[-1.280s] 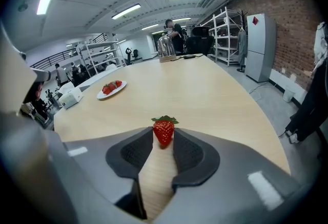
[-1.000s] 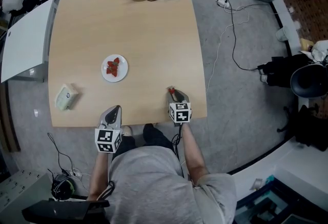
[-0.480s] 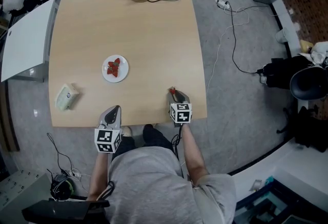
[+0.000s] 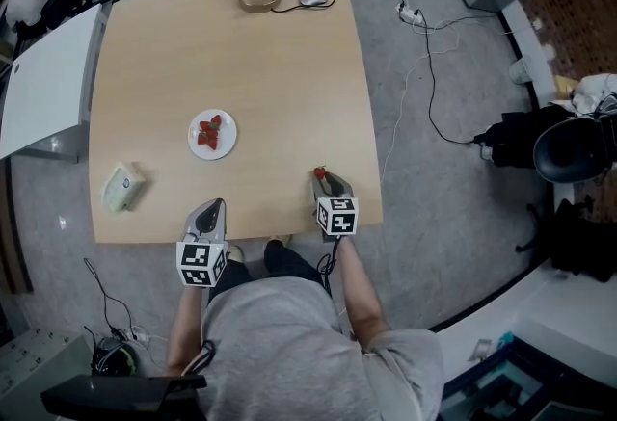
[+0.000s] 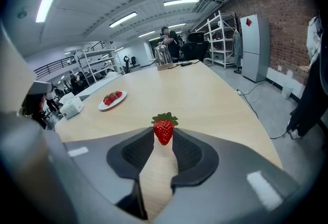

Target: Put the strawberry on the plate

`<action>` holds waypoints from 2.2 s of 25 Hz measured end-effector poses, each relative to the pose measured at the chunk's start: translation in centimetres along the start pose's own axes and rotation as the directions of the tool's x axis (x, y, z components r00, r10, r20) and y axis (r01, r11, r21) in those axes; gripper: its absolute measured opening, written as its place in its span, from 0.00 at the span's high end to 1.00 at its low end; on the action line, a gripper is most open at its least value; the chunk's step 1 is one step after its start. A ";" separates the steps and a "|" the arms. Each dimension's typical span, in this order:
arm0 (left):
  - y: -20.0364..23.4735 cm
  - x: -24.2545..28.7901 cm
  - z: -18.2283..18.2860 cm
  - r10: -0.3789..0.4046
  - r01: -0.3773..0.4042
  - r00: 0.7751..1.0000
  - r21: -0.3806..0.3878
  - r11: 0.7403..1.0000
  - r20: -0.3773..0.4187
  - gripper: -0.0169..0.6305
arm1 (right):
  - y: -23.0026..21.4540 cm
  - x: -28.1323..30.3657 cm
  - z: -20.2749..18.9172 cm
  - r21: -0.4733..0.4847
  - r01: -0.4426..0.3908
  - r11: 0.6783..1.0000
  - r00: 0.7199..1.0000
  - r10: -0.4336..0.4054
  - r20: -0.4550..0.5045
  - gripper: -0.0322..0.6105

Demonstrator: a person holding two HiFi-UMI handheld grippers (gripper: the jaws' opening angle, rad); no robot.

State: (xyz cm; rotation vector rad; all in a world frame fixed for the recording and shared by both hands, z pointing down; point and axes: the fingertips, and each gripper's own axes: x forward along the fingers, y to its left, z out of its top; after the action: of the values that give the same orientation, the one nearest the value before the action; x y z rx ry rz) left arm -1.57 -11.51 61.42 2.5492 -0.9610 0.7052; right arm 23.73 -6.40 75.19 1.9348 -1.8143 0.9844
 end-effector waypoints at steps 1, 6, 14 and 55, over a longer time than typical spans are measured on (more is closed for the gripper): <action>-0.1 0.0 0.1 -0.001 0.001 1.000 0.001 1.000 0.004 0.94 | 0.1 -0.2 0.2 -0.001 -0.001 1.000 1.000 0.001 0.007 0.77; -0.6 0.0 0.5 0.000 0.000 1.000 0.003 1.000 0.023 0.94 | 0.5 -1.1 1.5 -0.011 -0.012 1.000 0.999 0.012 0.038 0.77; -0.8 -0.4 0.4 0.036 -0.035 0.998 -0.018 0.999 0.058 0.94 | 2.0 -2.4 4.4 -0.068 -0.057 0.996 0.994 0.063 0.093 0.77; 13.8 -6.7 -2.0 0.304 -0.282 0.949 -0.211 0.936 0.078 0.94 | 20.3 8.3 10.7 -0.311 -0.319 0.895 0.942 0.335 -0.002 0.78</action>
State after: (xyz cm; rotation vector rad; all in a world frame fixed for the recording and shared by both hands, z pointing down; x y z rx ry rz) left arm -15.96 -17.04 61.10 2.3147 -1.3966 0.5191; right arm 6.71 -22.59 68.45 1.5112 -2.2227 0.6903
